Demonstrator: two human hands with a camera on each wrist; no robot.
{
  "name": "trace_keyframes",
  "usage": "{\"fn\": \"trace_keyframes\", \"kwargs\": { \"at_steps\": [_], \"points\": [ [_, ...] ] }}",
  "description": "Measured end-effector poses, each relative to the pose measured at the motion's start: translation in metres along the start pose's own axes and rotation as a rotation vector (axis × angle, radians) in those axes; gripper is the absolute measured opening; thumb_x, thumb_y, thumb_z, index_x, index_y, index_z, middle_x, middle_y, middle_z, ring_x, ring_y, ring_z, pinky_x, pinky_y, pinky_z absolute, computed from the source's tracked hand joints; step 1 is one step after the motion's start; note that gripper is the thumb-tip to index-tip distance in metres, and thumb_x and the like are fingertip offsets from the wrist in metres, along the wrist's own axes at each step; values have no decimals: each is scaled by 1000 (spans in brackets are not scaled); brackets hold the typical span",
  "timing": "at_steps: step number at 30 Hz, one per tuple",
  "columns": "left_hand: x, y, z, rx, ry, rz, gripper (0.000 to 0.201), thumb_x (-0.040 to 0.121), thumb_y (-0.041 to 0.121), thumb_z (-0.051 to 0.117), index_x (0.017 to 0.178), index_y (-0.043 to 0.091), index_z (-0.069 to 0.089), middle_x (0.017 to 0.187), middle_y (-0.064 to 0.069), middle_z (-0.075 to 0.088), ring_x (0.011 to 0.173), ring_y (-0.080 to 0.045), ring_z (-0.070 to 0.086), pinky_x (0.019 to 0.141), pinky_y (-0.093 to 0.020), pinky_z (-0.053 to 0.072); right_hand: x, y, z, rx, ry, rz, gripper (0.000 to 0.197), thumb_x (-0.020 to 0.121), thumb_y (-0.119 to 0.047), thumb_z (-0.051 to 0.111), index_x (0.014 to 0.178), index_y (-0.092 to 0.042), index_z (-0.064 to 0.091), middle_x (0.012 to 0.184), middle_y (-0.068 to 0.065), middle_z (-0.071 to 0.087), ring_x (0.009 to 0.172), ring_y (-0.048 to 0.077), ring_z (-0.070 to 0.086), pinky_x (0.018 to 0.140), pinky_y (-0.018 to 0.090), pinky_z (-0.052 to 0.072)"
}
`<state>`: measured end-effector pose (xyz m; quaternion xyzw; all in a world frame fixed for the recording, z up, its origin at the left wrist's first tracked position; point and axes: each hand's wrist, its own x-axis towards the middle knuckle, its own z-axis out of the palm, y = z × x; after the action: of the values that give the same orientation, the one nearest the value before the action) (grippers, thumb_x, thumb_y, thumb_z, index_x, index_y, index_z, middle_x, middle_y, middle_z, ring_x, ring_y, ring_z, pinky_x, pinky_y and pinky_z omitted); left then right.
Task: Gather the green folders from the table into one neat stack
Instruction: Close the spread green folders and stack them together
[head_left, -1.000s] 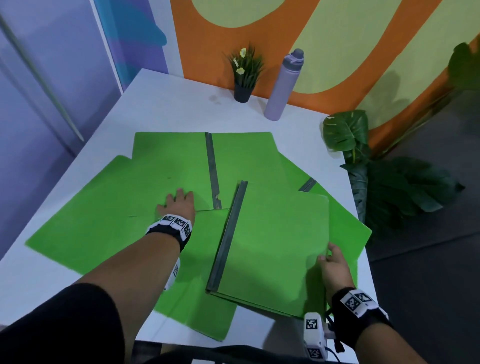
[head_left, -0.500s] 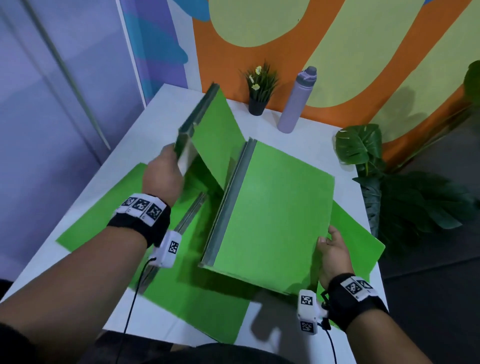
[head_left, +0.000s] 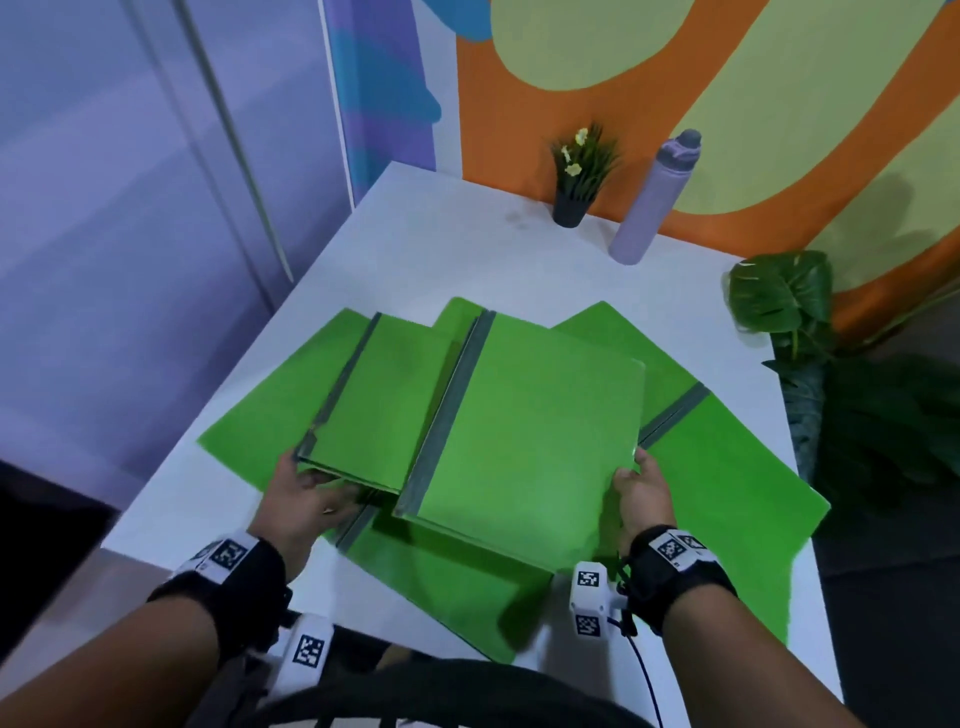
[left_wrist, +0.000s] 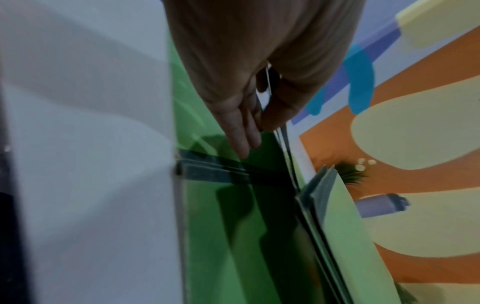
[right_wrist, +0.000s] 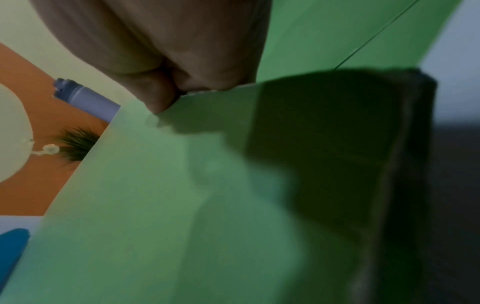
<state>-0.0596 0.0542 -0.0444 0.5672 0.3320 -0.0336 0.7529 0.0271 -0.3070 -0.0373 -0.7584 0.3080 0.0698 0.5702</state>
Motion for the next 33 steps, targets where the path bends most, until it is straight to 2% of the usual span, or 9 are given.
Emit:
{"fn": "trace_keyframes", "kwargs": {
  "at_steps": [3, 5, 9, 13, 18, 22, 24, 28, 33],
  "points": [
    [5, 0, -18, -50, 62, -77, 35, 92, -3, 49, 127, -3, 47, 124, -23, 54, 111, -42, 60, 72, -42, 59, -4, 7, 5, -72, -13, -6, 51, 96, 0, 38, 143, -18, 34, 137, 22, 47, 101, 28, 54, 88, 37, 41],
    [16, 5, -25, -58, 116, -120, 29, 96, 16, 50, 123, 4, 53, 117, -20, 61, 108, -41, 62, 78, -42, 55, -7, 8, 6, -98, -29, -9, 51, 96, 0, 38, 143, -18, 34, 138, 18, 47, 97, 21, 49, 85, 34, 39],
    [26, 15, -22, 234, 8, -85, 52, 94, -5, 48, 143, 13, 44, 99, -10, 61, 83, -27, 62, 69, -37, 61, -13, 0, 10, -137, -57, -26, 51, 96, -4, 41, 145, -18, 31, 148, 14, 38, 113, 26, 52, 98, 40, 43],
    [18, 21, -20, 375, -155, -180, 74, 88, -16, 44, 152, 16, 27, 120, -19, 61, 83, -32, 64, 61, -40, 61, -16, -12, 17, -203, -60, -78, 52, 97, -3, 39, 147, -12, 26, 151, 13, 34, 108, 24, 58, 82, 24, 46],
    [8, 17, -11, 396, -144, -275, 25, 93, 11, 40, 109, 7, 58, 102, -18, 54, 80, -30, 55, 77, -44, 51, -19, -5, 40, -265, -99, -78, 53, 95, -2, 41, 145, -16, 30, 147, 13, 39, 80, 20, 61, 71, 35, 54],
    [6, 9, 2, 502, -77, -239, 80, 86, 59, 56, 141, 6, 34, 144, -20, 43, 128, -39, 46, 105, -54, 38, -25, -2, 58, -248, -160, -106, 52, 95, -5, 43, 144, -17, 33, 148, 12, 40, 114, 24, 57, 90, 34, 52],
    [6, 7, 9, 497, -85, -152, 83, 83, 45, 69, 144, 7, 29, 147, -20, 42, 128, -37, 47, 107, -51, 39, -29, -7, 66, -225, -188, -129, 49, 96, -11, 44, 144, -19, 35, 147, 9, 41, 115, 24, 57, 95, 37, 50],
    [10, 12, 14, 426, -42, -25, 48, 93, 14, 61, 134, 7, 39, 105, -8, 55, 90, -24, 52, 86, -41, 45, -23, -17, 68, -289, -220, -207, 43, 96, -20, 46, 139, -21, 42, 145, 6, 43, 127, 23, 45, 106, 36, 37],
    [16, 36, 6, 412, 80, 154, 34, 94, 13, 57, 124, 11, 42, 90, -3, 51, 90, -27, 50, 91, -48, 46, -4, 10, 29, -981, -99, -207, 81, 81, -25, 63, 146, -36, 16, 153, 10, 20, 138, 36, 22, 109, 59, 24]
  ]
}}
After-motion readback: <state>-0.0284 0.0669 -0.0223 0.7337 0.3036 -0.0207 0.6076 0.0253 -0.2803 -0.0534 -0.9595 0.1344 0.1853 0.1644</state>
